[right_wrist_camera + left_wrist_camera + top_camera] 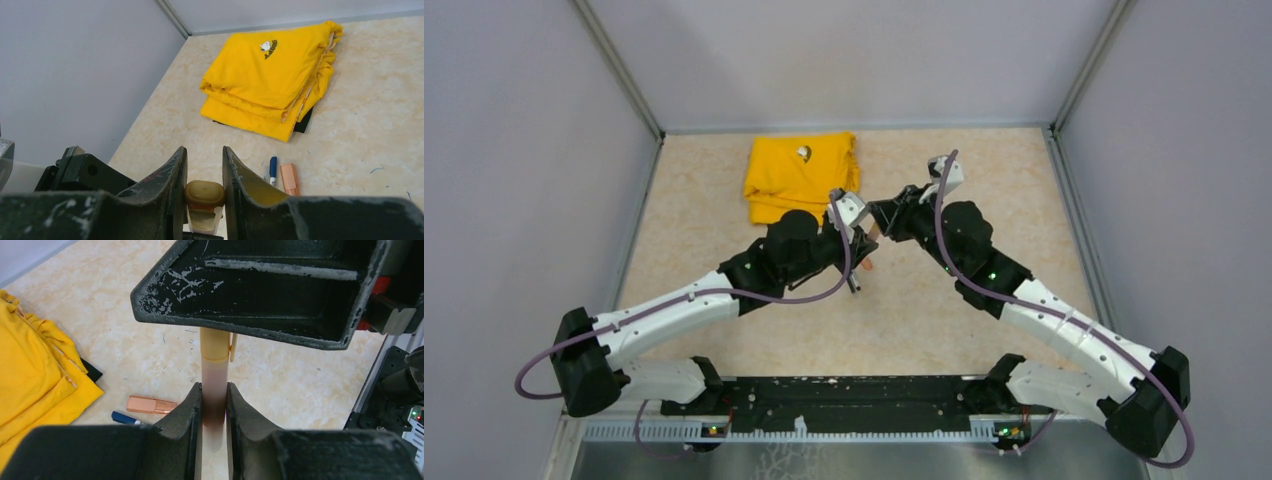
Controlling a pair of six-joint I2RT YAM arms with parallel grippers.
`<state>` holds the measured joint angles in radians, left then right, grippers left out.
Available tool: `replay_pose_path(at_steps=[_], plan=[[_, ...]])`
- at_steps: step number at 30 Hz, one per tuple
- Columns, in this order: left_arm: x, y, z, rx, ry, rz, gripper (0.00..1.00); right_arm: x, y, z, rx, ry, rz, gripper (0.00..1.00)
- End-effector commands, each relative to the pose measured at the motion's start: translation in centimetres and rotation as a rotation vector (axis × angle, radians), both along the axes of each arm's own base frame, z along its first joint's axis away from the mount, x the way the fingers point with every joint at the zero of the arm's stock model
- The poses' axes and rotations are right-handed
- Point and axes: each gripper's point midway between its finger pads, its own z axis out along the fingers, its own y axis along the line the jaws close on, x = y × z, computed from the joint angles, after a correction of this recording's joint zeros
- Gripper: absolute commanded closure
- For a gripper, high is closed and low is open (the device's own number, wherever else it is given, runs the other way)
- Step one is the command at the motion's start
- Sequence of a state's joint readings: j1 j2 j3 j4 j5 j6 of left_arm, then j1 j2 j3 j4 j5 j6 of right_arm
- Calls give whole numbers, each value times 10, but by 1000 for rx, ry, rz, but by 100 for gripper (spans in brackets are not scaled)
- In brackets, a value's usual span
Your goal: Insert the pens into the pen caps
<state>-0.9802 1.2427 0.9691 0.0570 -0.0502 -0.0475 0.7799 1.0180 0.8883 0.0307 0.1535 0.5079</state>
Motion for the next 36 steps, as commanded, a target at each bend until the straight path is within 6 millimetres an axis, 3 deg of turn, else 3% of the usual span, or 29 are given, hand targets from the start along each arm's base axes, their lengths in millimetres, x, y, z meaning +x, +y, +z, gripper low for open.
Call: replay_pose_path(at_steps=[1,4,16,21,24,27,31,36], plan=[[9,1,138,-348,-275,17,100,-43,10,-113,-195,257,118,100],[11,0,145,-356,-290,13,100,-56,17,-143,-194,314,156,100],[16,8,170,-390,-351,32,100,-94,37,-208,-244,416,229,100],[16,9,178,-407,-364,27,100,-107,41,-231,-268,451,247,100],[15,9,182,-408,-375,21,100,-110,44,-232,-251,455,255,100],[12,8,173,-385,-362,3,100,-95,42,-206,-242,390,217,100],[-6,0,141,-329,-317,-109,100,-46,31,-117,-122,243,124,100],[-25,0,108,-276,-251,-194,100,-5,2,-2,-37,24,15,85]])
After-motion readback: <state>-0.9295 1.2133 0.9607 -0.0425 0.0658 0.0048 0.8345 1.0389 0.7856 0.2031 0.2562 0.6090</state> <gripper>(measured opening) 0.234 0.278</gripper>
